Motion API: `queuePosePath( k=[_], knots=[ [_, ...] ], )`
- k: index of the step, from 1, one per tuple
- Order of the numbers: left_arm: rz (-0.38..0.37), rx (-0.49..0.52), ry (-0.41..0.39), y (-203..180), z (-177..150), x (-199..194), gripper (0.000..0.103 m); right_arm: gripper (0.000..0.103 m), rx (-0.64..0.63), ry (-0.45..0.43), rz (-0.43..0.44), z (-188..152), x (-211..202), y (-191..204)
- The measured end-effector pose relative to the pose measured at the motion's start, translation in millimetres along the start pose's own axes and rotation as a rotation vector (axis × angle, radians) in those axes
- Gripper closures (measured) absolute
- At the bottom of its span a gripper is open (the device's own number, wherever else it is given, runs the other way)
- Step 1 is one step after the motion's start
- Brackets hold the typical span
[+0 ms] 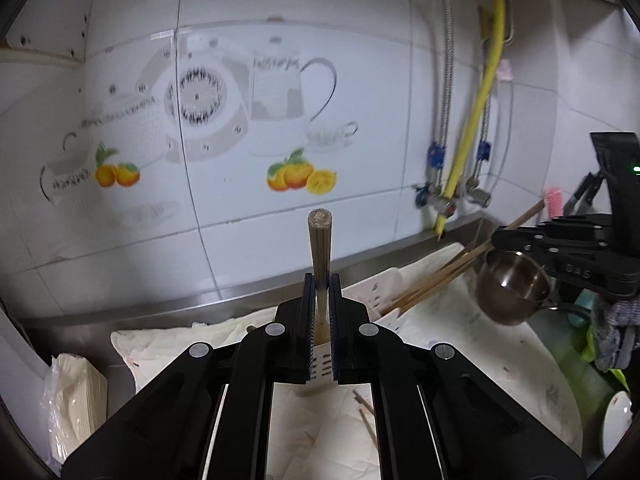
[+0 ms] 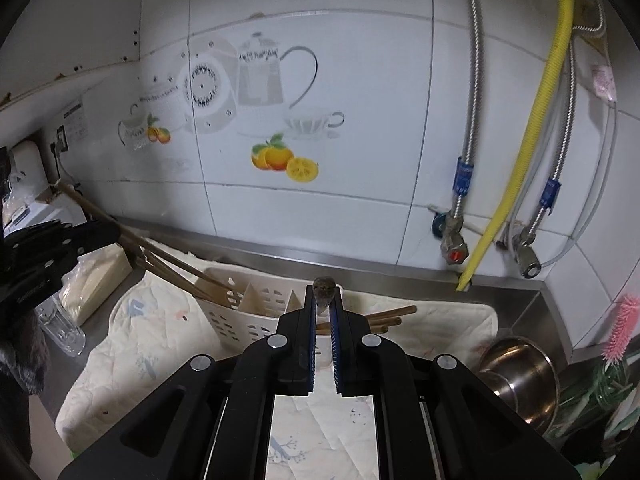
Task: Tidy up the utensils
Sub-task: 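Lower the right tool's chopstick into the holder and open while the left tool releases its chopstick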
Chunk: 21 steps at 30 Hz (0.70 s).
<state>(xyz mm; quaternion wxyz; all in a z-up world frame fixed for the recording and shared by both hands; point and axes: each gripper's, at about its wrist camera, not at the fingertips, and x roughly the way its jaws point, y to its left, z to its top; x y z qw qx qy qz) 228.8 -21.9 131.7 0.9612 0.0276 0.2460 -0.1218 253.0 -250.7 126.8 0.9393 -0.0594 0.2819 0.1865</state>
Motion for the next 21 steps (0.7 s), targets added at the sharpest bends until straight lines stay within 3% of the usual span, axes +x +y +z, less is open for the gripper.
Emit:
queuePosePath(
  k=[9, 21],
  knots=[
    [-0.002, -0.033, 0.097, 14.3, -5.0, 40.7, 0.098, 0.097, -0.006, 0.080, 0.010, 1.7, 32.6, 0.1],
    [-0.015, -0.058, 0.149, 18.0, -13.5, 63.5, 0.097, 0.096, 0.021, 0.158, 0.038, -1.5, 70.4, 1.5]
  ],
)
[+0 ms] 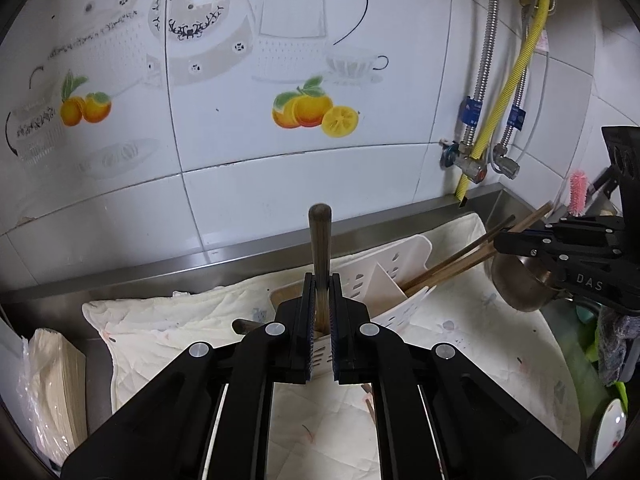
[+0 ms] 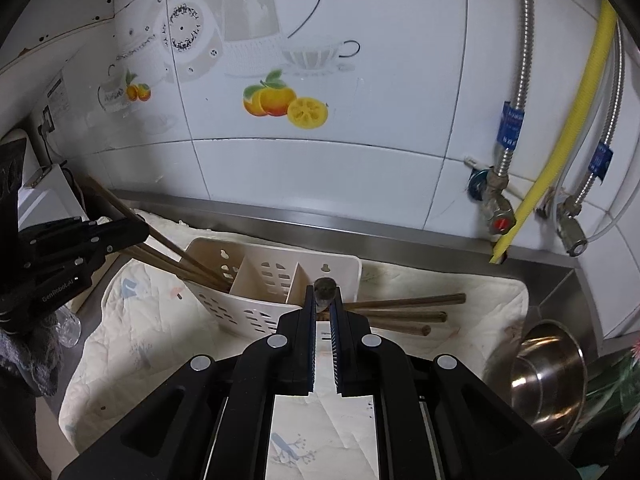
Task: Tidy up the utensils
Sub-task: 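Lower the right tool's chopstick into the holder and open while the left tool releases its chopstick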
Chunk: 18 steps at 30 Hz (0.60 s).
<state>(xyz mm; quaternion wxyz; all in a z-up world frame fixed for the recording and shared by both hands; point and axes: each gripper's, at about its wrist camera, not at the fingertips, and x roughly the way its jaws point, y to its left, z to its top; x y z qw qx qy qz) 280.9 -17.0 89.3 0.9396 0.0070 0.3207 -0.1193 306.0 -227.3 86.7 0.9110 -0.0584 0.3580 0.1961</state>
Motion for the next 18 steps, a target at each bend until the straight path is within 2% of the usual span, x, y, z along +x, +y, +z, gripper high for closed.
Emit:
queuePosePath(
  k=[7, 10, 12, 14, 18],
  knots=[
    [-0.003, -0.008, -0.006, -0.8, -0.8, -2.9, 0.096, 0.094, 0.032, -0.017, 0.011, -1.6, 3.2, -5.6],
    [-0.009, -0.014, -0.011, -0.5, -1.0, -5.1, 0.089, 0.083, 0.041, -0.033, 0.012, -2.9, -1.5, -7.2],
    [-0.008, -0.019, -0.021, -1.2, -1.6, -9.9, 0.084, 0.081, 0.036, -0.057, 0.001, -3.9, -9.2, -7.3],
    [-0.013, -0.024, -0.038, -2.4, -2.6, -17.1, 0.079, 0.071, 0.038, -0.080, -0.005, -5.8, -17.6, -6.7],
    [-0.010, -0.031, -0.076, -4.8, -5.7, -34.6, 0.066, 0.064, 0.023, -0.143, -0.028, -14.4, -40.6, -0.5]
  ],
)
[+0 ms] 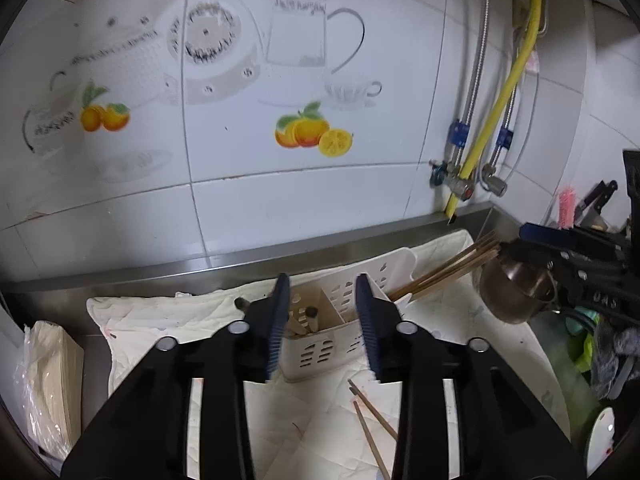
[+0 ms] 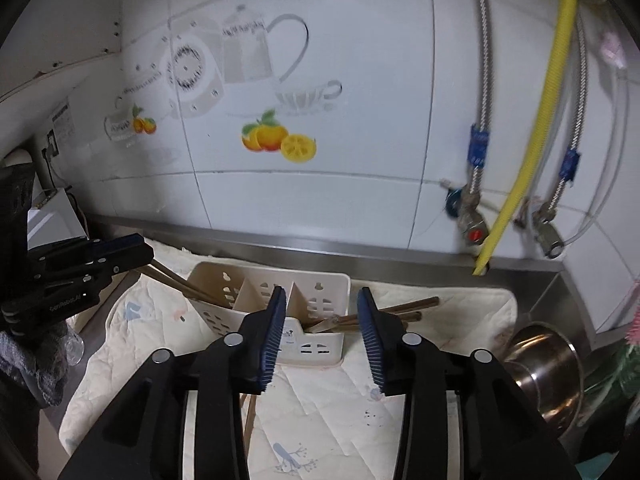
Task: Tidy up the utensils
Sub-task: 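Lower the right tool's chopstick into the holder and open while the left tool releases its chopstick, then move both open tools back toward the remaining chopsticks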
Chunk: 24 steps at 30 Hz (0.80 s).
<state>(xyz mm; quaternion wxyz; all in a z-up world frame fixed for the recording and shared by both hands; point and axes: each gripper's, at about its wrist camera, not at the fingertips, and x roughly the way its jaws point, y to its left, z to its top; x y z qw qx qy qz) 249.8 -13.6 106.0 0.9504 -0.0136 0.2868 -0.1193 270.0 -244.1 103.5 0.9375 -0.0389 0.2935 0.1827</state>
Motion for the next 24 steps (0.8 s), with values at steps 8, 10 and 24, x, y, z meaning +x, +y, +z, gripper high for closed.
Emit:
queuePosePath(
  k=[8, 10, 24],
  knots=[
    [0.017, -0.010, -0.078, -4.6, -22.3, -46.7, 0.046, 0.052, -0.036, -0.090, -0.010, -37.9, -38.3, 20.9],
    [0.012, -0.023, -0.089, -3.2, -30.8, -56.5, 0.042, 0.051, -0.039, -0.095, 0.003, -53.1, -43.6, 27.1],
    [0.077, -0.106, -0.091, 14.2, -113.8, -85.4, 0.015, 0.051, -0.013, 0.040, 0.085, -175.0, -7.2, 73.9]
  ],
)
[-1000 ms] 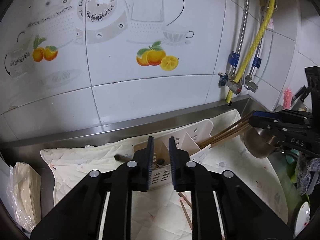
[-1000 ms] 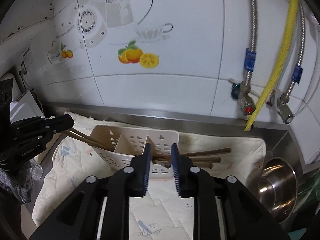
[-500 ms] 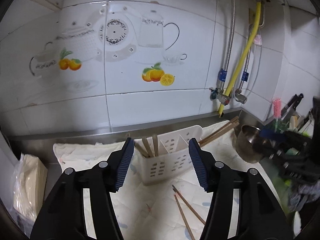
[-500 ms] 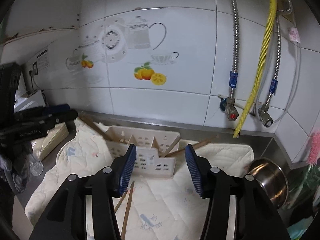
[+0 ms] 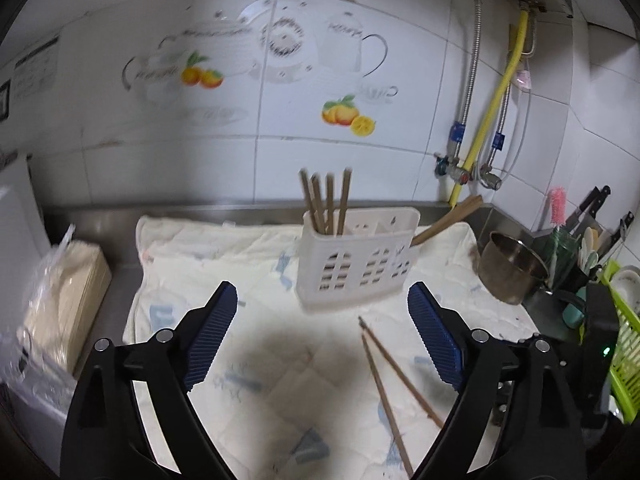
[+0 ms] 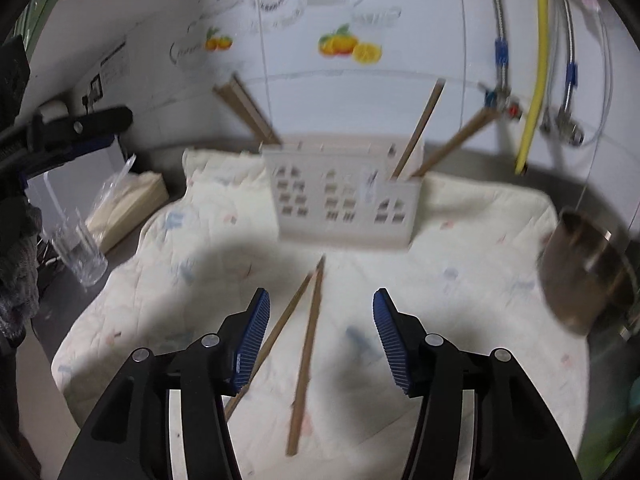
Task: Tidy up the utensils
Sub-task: 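Move both open tools back toward the remaining chopsticks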
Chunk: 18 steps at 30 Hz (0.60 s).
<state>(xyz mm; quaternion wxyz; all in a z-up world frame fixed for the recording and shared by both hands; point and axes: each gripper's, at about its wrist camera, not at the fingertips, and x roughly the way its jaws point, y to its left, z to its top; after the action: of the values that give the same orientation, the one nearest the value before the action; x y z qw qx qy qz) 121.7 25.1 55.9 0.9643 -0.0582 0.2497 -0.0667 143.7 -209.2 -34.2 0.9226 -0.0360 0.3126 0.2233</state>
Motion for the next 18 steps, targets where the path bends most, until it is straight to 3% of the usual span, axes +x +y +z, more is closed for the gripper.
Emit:
queuePosePath(
  k=[4, 18],
  knots=[
    [0.023, -0.049, 0.019, 13.2, -22.3, -2.9, 0.014, 0.051, 0.008, 0.038, 0.003, -23.2, 13.0, 7.7],
    [0.052, -0.130, 0.071, 36.8, -64.0, -7.0, 0.014, 0.074, 0.053, 0.154, 0.031, -62.5, 55.6, 16.0]
  ],
)
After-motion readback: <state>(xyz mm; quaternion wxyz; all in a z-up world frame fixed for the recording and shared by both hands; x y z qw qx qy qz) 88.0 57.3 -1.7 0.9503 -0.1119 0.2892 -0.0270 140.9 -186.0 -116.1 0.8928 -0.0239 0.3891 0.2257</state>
